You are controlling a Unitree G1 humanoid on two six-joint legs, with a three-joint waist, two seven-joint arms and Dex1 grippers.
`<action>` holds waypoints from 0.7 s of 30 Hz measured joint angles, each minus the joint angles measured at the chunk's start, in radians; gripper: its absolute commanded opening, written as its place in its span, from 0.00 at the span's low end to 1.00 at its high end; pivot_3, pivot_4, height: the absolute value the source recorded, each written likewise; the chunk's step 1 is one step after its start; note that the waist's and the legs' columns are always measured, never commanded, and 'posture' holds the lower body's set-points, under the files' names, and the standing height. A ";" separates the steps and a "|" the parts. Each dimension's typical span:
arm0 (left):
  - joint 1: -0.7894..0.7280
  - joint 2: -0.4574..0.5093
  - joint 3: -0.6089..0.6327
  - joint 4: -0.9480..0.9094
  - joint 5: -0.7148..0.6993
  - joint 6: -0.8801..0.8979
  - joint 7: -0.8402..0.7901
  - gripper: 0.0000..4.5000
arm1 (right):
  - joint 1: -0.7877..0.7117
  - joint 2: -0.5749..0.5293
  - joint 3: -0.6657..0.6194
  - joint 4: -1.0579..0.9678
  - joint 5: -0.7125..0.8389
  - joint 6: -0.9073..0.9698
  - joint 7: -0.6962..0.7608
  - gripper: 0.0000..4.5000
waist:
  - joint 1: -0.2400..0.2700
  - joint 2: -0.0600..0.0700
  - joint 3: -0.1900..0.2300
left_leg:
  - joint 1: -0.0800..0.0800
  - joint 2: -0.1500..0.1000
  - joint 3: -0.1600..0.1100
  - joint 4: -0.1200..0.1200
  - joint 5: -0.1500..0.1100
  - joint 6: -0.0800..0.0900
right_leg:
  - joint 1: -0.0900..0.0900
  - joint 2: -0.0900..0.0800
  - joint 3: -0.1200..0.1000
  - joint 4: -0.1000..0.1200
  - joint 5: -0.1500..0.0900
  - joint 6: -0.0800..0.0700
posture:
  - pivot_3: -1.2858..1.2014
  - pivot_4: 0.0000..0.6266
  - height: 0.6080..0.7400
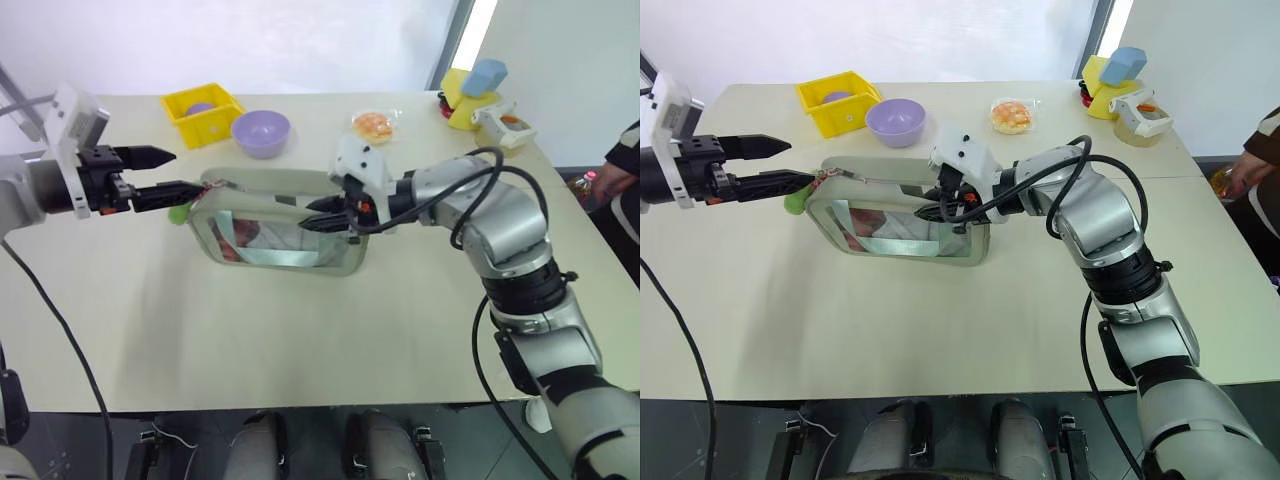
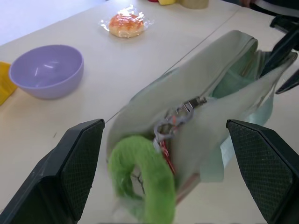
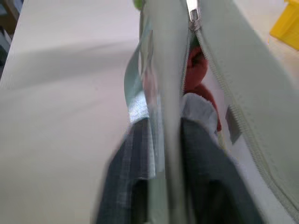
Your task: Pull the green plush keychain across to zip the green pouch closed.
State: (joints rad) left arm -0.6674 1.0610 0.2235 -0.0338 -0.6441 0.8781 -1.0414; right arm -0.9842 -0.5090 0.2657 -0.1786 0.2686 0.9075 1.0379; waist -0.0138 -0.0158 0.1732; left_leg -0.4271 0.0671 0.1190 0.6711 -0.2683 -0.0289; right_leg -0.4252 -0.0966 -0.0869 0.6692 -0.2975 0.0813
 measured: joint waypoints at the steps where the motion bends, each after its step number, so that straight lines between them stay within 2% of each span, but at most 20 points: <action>1: 0.017 0.001 0.000 0.000 0.001 -0.001 -0.003 1.00 | 0.004 -0.030 0.000 -0.010 -0.001 -0.013 0.001 0.70 | 0.002 0.000 0.000 | 0.000 0.000 0.000 0.000 0.000 0.000 | 0.000 0.000 0.000 0.000 0.000 0.000 | 0.52 0.24 0.99; 2: 0.031 0.003 0.000 0.003 0.001 -0.001 -0.004 1.00 | 0.005 -0.052 -0.001 -0.017 -0.002 -0.023 0.003 0.81 | 0.002 0.000 0.000 | 0.000 0.000 0.000 0.000 0.000 0.000 | 0.000 0.000 0.000 0.000 0.000 0.000 | 0.52 0.24 0.99; 9: 0.033 0.061 0.016 0.120 0.035 -0.057 -0.030 1.00 | 0.004 -0.181 -0.043 -0.076 0.035 -0.022 0.041 0.81 | -0.003 0.000 0.000 | 0.001 0.000 0.000 0.000 0.000 0.000 | 0.000 0.000 0.000 0.000 0.000 0.000 | 0.52 0.24 0.99; 14: 0.033 0.072 0.013 0.196 0.076 -0.120 -0.065 1.00 | 0.065 -0.173 -0.035 -0.107 0.061 -0.017 0.027 0.81 | 0.000 -0.001 0.000 | 0.000 0.000 0.001 0.000 0.000 0.000 | 0.000 0.000 0.000 0.000 0.000 0.000 | 0.52 0.24 0.99; 17: 0.032 0.072 0.012 0.214 0.091 -0.134 -0.077 1.00 | 0.084 -0.163 -0.017 -0.112 0.067 -0.020 0.014 0.63 | 0.001 -0.001 0.000 | 0.000 0.000 0.000 0.000 0.000 0.000 | 0.000 0.000 0.000 0.000 0.000 0.000 | 0.52 0.24 0.99; 21: 0.032 0.072 -0.005 0.231 0.108 -0.148 -0.089 1.00 | 0.106 -0.162 -0.013 -0.110 0.063 -0.044 0.004 0.18 | 0.001 -0.001 0.000 | 0.000 0.000 0.000 0.000 0.000 0.000 | 0.000 0.000 0.000 0.000 0.000 0.000 | 0.52 0.24 0.99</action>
State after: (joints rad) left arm -0.6356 1.1327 0.2181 0.1968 -0.5357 0.7298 -1.1308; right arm -0.8787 -0.6712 0.2525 -0.2885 0.3319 0.8630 1.0418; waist -0.0128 -0.0167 0.1727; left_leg -0.4271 0.0671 0.1195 0.6715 -0.2686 -0.0284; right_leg -0.4252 -0.0966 -0.0870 0.6692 -0.2976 0.0813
